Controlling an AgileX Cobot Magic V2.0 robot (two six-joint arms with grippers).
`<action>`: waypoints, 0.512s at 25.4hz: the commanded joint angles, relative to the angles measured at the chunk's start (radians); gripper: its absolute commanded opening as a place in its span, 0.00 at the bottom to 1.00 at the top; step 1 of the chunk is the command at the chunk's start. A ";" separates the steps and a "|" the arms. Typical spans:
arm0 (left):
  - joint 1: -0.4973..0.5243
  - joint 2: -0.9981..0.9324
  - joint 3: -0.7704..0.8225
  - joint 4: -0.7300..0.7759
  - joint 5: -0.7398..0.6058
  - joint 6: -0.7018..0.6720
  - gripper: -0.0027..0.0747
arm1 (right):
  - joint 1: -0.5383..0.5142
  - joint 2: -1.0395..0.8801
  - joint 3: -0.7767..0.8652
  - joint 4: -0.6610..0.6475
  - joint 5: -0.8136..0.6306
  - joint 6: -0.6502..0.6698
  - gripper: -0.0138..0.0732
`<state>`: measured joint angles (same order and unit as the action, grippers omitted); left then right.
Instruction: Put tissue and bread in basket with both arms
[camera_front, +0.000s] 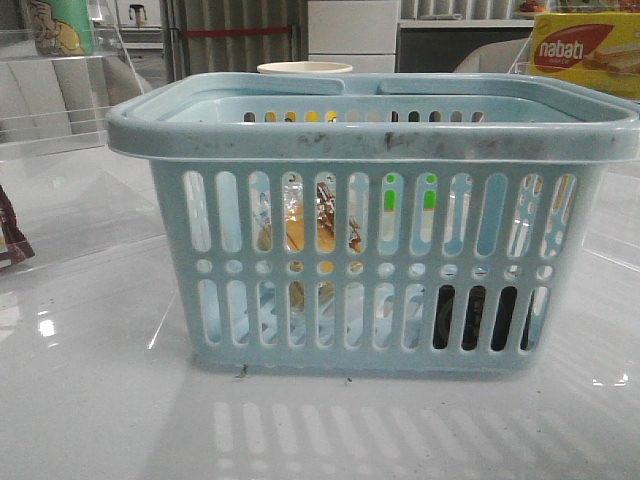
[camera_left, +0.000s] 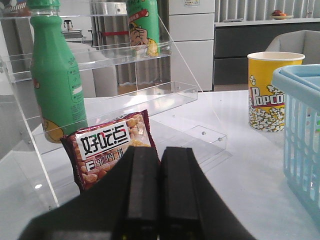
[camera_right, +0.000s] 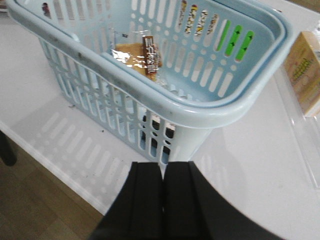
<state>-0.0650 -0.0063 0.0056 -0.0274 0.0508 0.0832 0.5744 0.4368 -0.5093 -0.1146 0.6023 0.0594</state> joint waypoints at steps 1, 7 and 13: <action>0.003 -0.016 0.001 -0.009 -0.089 -0.007 0.15 | -0.076 -0.075 0.024 -0.014 -0.105 -0.007 0.23; 0.003 -0.016 0.001 -0.009 -0.089 -0.007 0.15 | -0.277 -0.290 0.219 -0.014 -0.330 -0.007 0.23; 0.003 -0.016 0.001 -0.009 -0.089 -0.007 0.15 | -0.433 -0.430 0.435 -0.014 -0.540 -0.007 0.23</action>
<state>-0.0650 -0.0063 0.0056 -0.0274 0.0508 0.0832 0.1802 0.0220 -0.1025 -0.1146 0.2198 0.0594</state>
